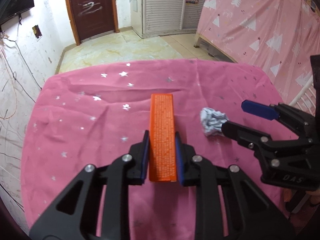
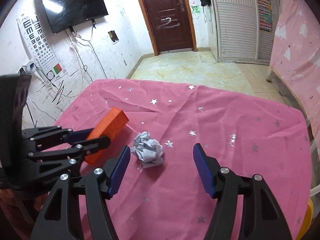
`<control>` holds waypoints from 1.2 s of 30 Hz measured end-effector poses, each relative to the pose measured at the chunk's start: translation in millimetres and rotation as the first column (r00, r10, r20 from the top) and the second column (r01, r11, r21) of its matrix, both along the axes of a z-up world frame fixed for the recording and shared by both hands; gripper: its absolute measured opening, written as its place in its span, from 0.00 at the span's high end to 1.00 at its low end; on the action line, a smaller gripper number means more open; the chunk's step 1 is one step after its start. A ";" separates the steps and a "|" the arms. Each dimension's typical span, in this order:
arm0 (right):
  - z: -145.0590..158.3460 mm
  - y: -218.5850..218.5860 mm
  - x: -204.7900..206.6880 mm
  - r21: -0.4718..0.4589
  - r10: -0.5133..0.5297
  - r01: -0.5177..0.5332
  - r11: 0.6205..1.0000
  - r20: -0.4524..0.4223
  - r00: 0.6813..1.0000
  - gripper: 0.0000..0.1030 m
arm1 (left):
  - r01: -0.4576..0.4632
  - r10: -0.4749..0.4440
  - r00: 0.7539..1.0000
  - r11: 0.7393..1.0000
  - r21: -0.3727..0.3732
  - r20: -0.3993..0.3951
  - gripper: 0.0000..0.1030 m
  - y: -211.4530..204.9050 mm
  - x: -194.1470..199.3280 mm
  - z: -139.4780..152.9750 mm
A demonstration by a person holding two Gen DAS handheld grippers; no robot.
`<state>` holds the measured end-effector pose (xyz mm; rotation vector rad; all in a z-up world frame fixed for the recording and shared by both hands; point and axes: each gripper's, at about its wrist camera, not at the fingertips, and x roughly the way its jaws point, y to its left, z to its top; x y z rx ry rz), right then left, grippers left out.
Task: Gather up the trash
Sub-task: 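Grasp the orange box with the left tool while the right tool grasps the foil ball, then carry the orange box and foil ball over to the yellow bin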
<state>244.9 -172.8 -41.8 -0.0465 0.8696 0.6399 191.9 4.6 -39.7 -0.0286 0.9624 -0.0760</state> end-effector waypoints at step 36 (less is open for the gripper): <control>31.3 -59.3 -13.8 0.097 -0.129 0.122 0.988 0.071 0.989 0.74 | 0.030 -0.031 0.997 1.000 0.008 0.068 0.79 -21.7 -9.4 28.4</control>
